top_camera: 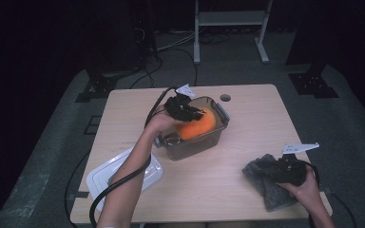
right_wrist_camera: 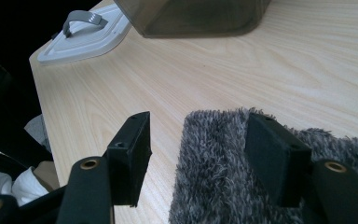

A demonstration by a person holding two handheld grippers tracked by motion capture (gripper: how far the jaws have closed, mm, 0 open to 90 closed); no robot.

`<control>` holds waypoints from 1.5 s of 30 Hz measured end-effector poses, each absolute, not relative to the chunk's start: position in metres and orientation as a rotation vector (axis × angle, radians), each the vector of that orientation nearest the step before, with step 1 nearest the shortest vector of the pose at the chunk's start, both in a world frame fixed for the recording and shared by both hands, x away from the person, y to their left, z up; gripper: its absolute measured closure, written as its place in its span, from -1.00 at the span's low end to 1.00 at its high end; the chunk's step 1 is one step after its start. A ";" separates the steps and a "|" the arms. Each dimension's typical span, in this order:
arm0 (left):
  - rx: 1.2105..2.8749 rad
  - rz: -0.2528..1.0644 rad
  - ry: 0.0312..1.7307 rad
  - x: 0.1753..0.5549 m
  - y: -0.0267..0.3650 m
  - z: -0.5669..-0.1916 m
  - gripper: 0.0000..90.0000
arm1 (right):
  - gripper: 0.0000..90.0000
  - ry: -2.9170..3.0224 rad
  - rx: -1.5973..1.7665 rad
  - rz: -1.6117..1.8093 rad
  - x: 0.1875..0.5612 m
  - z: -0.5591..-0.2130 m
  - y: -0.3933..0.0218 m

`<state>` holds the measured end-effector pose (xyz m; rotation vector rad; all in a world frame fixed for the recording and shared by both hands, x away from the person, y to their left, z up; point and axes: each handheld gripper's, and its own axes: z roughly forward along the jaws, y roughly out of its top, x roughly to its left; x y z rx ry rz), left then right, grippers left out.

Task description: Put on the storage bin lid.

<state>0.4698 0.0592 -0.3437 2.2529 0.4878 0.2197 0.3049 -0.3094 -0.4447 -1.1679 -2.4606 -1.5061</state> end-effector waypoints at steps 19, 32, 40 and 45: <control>2.299 0.202 0.486 0.470 0.054 -0.351 0.53 | -0.12 -2.462 -1.164 -1.506 0.305 -0.445 -0.309; 2.344 0.197 0.480 0.469 0.054 -0.354 0.52 | -0.12 -2.462 -1.161 -1.506 0.305 -0.444 -0.309; 2.306 0.195 0.469 0.467 0.055 -0.349 0.59 | -0.12 -2.464 -1.158 -1.502 0.305 -0.445 -0.307; 2.298 0.202 0.442 0.463 0.055 -0.339 0.53 | -0.12 -2.463 -1.159 -1.503 0.306 -0.444 -0.307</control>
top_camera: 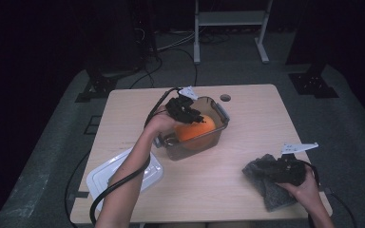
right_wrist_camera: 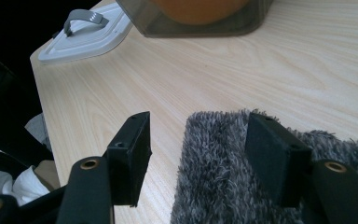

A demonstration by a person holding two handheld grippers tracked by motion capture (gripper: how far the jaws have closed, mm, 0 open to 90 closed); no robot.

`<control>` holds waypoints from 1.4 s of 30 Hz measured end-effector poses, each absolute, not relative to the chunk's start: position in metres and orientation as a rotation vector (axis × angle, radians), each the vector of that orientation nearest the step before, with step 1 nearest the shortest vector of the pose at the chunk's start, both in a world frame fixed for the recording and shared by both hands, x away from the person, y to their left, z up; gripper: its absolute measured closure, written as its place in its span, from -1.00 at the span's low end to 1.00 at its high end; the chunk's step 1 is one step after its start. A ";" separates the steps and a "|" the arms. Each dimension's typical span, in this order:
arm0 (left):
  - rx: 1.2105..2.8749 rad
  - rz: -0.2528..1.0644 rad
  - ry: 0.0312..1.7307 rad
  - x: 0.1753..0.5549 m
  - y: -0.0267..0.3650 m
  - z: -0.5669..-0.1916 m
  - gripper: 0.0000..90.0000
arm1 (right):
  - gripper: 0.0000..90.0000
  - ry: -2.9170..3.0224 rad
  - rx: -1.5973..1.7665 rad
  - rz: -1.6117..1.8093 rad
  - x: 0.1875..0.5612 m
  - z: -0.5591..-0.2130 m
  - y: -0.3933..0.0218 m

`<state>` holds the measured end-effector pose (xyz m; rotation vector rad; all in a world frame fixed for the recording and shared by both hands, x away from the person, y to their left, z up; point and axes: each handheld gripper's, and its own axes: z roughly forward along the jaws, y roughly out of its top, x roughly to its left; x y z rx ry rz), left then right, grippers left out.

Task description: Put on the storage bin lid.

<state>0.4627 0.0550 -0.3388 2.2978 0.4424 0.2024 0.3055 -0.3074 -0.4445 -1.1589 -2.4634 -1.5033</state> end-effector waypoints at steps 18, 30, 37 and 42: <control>2.209 0.180 0.396 0.437 0.078 -0.324 0.39 | -0.12 -2.482 -1.157 -1.486 0.305 -0.445 -0.305; 2.149 0.180 0.365 0.418 0.093 -0.313 0.24 | -0.13 -2.481 -1.168 -1.489 0.304 -0.444 -0.305; 2.131 0.179 0.348 0.404 0.102 -0.309 0.10 | -0.14 -2.489 -1.171 -1.483 0.303 -0.444 -0.305; 2.113 0.209 0.357 0.395 0.112 -0.307 -0.03 | -0.15 -2.496 -1.168 -1.484 0.303 -0.444 -0.304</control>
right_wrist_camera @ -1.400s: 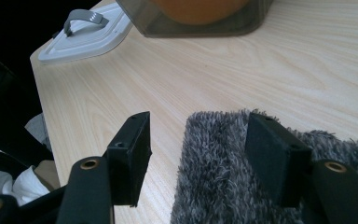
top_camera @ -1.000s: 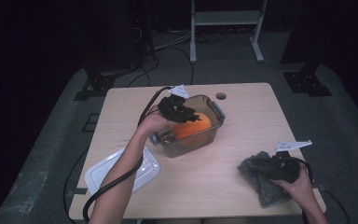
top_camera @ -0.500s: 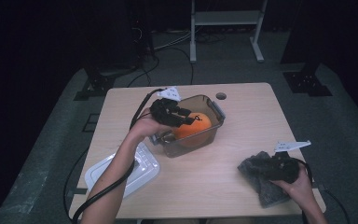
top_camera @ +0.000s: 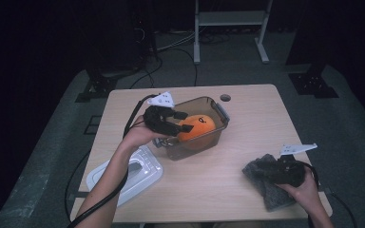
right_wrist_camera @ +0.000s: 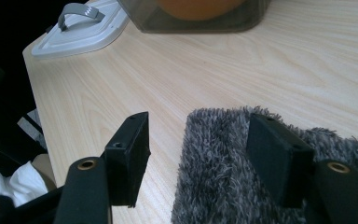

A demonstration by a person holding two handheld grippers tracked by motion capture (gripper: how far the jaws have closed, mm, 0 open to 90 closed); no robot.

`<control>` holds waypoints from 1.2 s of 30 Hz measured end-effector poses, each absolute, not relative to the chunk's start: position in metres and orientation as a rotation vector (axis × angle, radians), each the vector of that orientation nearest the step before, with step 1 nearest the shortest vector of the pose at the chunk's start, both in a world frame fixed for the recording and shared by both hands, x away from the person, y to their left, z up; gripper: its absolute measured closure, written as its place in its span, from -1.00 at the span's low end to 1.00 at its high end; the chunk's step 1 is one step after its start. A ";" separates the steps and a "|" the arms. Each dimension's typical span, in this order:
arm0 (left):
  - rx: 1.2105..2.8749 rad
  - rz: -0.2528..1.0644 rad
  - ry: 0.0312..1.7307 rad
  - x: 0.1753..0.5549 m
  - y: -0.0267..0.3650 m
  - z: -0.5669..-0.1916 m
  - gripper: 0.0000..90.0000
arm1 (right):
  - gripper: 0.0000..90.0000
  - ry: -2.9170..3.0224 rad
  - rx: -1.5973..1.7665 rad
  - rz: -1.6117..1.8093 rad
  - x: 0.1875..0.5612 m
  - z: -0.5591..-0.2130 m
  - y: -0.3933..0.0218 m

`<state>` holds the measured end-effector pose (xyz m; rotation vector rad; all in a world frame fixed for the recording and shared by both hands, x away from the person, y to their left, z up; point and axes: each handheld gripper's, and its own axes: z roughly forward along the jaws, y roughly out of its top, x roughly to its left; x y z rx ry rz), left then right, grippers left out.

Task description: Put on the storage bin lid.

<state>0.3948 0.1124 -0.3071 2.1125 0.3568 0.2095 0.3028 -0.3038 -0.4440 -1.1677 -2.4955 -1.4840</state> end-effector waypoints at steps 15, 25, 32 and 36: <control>2.060 0.289 0.439 0.377 0.141 -0.311 -0.54 | -0.15 -2.503 -1.176 -1.473 0.302 -0.444 -0.303; 2.050 0.314 0.487 0.365 0.166 -0.310 -0.71 | -0.15 -2.502 -1.185 -1.469 0.301 -0.444 -0.303; 2.042 0.358 0.512 0.356 0.189 -0.314 -0.75 | -0.15 -2.504 -1.185 -1.466 0.301 -0.444 -0.304; 2.029 0.363 0.505 0.350 0.201 -0.319 -0.75 | -0.15 -2.502 -1.187 -1.464 0.301 -0.444 -0.304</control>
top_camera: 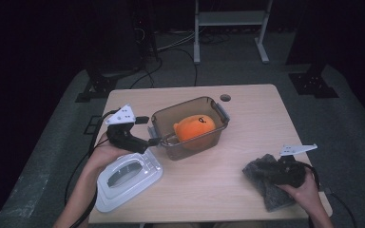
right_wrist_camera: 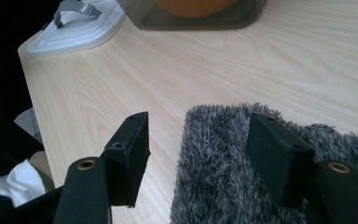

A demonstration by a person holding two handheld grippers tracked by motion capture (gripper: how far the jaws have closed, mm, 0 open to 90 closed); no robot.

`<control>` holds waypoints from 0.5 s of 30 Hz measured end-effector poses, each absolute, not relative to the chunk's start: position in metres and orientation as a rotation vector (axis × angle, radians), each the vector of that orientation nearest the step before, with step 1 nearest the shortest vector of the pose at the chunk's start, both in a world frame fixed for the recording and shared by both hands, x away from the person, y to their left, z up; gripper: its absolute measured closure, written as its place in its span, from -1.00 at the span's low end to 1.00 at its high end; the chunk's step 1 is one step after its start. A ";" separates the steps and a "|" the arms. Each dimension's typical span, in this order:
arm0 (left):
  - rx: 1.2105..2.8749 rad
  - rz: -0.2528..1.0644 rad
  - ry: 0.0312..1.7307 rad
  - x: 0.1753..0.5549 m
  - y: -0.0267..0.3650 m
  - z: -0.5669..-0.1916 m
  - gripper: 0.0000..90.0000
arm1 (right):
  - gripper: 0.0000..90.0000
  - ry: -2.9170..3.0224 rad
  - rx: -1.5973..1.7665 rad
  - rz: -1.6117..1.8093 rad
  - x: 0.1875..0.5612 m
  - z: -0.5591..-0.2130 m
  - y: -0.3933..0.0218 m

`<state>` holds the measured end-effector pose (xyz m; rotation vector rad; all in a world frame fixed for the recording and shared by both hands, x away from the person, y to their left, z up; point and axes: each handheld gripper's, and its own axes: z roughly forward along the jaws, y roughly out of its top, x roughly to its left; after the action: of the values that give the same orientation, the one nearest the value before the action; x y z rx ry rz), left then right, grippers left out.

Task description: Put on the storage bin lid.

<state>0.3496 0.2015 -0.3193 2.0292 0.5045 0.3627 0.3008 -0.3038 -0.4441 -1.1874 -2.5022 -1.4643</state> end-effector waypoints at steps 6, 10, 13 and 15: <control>2.036 0.371 0.508 0.337 0.217 -0.326 -0.75 | -0.15 -2.505 -1.185 -1.462 0.301 -0.445 -0.304; 2.043 0.382 0.514 0.328 0.225 -0.330 -0.75 | -0.15 -2.505 -1.186 -1.461 0.301 -0.444 -0.303; 2.056 0.379 0.524 0.324 0.232 -0.335 -0.75 | -0.15 -2.505 -1.187 -1.461 0.301 -0.444 -0.303; 2.066 0.379 0.532 0.321 0.236 -0.339 -0.75 | -0.15 -2.505 -1.187 -1.462 0.301 -0.444 -0.303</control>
<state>0.3215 0.2361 -0.3389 2.0660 0.5319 0.3787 0.3006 -0.3028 -0.4444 -1.1869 -2.5048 -1.4619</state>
